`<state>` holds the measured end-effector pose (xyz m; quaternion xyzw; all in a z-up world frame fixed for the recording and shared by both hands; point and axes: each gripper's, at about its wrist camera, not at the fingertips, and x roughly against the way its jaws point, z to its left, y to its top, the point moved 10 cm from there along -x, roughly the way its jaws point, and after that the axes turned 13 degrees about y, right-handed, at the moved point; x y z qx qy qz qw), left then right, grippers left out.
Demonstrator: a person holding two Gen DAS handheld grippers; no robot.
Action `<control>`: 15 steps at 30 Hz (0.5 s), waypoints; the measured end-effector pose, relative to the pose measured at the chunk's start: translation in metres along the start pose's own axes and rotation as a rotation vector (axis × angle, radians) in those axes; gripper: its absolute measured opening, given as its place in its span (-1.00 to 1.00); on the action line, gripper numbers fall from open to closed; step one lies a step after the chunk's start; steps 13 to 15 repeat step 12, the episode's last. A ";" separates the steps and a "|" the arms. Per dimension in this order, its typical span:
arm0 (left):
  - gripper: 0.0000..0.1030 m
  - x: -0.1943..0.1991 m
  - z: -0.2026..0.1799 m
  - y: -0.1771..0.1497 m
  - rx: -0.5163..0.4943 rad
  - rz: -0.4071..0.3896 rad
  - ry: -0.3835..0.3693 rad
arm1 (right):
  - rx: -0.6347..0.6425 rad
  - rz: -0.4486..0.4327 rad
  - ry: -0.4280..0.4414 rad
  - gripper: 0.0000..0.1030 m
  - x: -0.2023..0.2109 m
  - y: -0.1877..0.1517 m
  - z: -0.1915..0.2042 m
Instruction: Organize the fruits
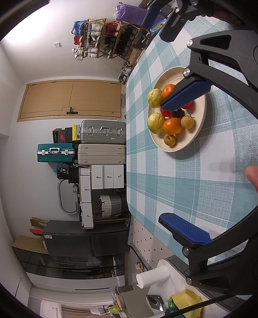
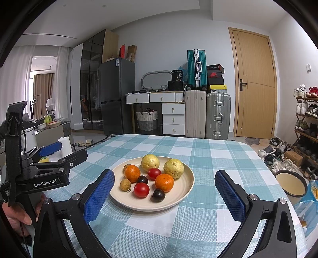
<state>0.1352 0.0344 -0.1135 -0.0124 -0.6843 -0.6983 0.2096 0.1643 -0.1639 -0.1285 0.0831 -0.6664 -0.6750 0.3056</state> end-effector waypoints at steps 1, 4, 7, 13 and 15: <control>1.00 0.000 0.000 0.000 0.000 0.000 0.000 | 0.000 0.000 0.000 1.00 0.000 0.000 0.000; 1.00 0.000 -0.001 0.000 -0.001 0.000 -0.003 | 0.000 0.000 0.000 1.00 0.000 0.000 0.000; 1.00 0.000 -0.001 0.000 0.000 0.000 -0.002 | 0.000 0.000 0.000 1.00 0.000 0.000 0.000; 1.00 -0.001 -0.001 -0.001 0.001 0.002 -0.002 | 0.000 0.000 0.000 1.00 0.000 0.000 0.000; 1.00 -0.001 -0.001 -0.001 0.001 0.002 -0.002 | 0.000 0.000 0.000 1.00 0.000 0.000 0.000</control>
